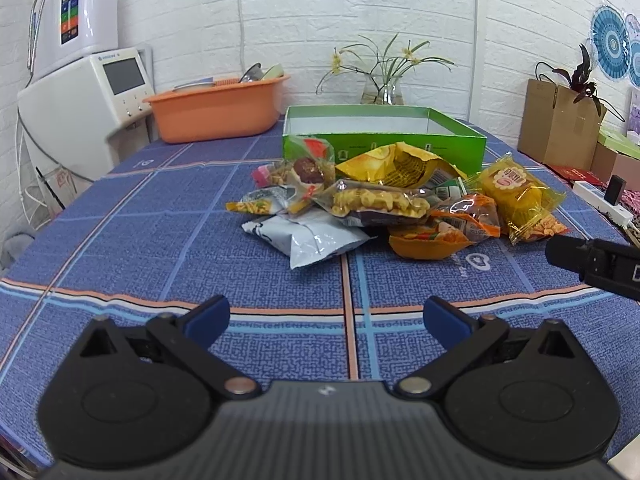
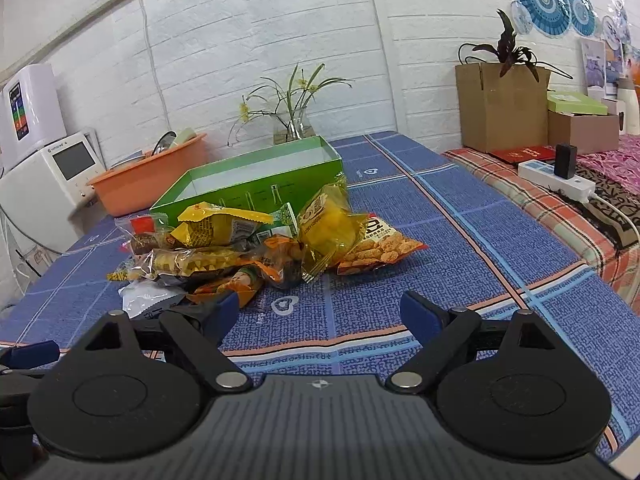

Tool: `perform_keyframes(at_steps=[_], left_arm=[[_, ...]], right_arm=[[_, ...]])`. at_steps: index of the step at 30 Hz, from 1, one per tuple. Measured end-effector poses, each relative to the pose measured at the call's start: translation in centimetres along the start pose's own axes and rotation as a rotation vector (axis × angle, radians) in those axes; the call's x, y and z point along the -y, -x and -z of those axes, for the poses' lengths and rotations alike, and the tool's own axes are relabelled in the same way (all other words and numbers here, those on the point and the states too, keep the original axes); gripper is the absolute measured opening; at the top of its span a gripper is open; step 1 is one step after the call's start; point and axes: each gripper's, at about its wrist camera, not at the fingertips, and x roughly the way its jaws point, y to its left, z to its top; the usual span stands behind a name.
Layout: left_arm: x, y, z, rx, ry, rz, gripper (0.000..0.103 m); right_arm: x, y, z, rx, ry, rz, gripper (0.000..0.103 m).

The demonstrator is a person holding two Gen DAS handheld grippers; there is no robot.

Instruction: Organize snacks

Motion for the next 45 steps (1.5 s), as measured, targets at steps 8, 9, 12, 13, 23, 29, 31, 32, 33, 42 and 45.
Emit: perform_keyframes(at_steps=[8,9,12,13,23,29,31,32,33,42,45], left_arm=[[0.2,-0.2,0.1,-0.011,-0.003,0.006,0.103],[0.1,-0.2,0.1,-0.013,-0.002,0.005,0.103],[0.1,-0.2,0.1,-0.012,-0.004,0.006,0.103],[0.2,-0.2,0.1,-0.013,-0.006,0.007,0.103],[-2.7,0.5,0.0,0.157,0.098,0.078,0.103],[-5.3,0.5,-1.0,0.283,0.071,0.06,0.103],[-5.8,-0.3,-2.1,0.26,0.058,0.02,0.103],[-6.3,-1.0,-2.7,0.241,0.058,0.001,0.103],[-6.7,-1.7,-3.3,0.223,0.072,-0.012,0.103],[-6.6,-8.0,-7.1,0.087,0.125,0.046,0.103],[-5.2,-9.9,-8.0,0.075,0.101,0.082,0.103]], right_arm=[[-0.1,0.0,0.0,0.002,0.008,-0.001,0.103],[-0.1,0.0,0.0,-0.001,0.01,0.002,0.103],[0.2,-0.3,0.2,-0.013,-0.009,-0.046,0.103],[0.3,-0.3,0.2,-0.015,-0.025,-0.072,0.103],[0.4,0.7,-0.3,0.093,0.003,-0.05,0.103],[0.9,1.6,-1.9,0.226,0.219,-0.041,0.103],[1.1,1.1,-2.6,0.213,0.283,-0.068,0.103],[1.2,0.8,-3.0,0.2,0.304,-0.091,0.103],[1.3,0.5,-3.3,0.185,0.314,-0.107,0.103],[1.3,-4.3,-5.1,0.125,0.316,-0.082,0.103],[1.1,-6.5,-5.5,0.096,0.338,-0.064,0.103]])
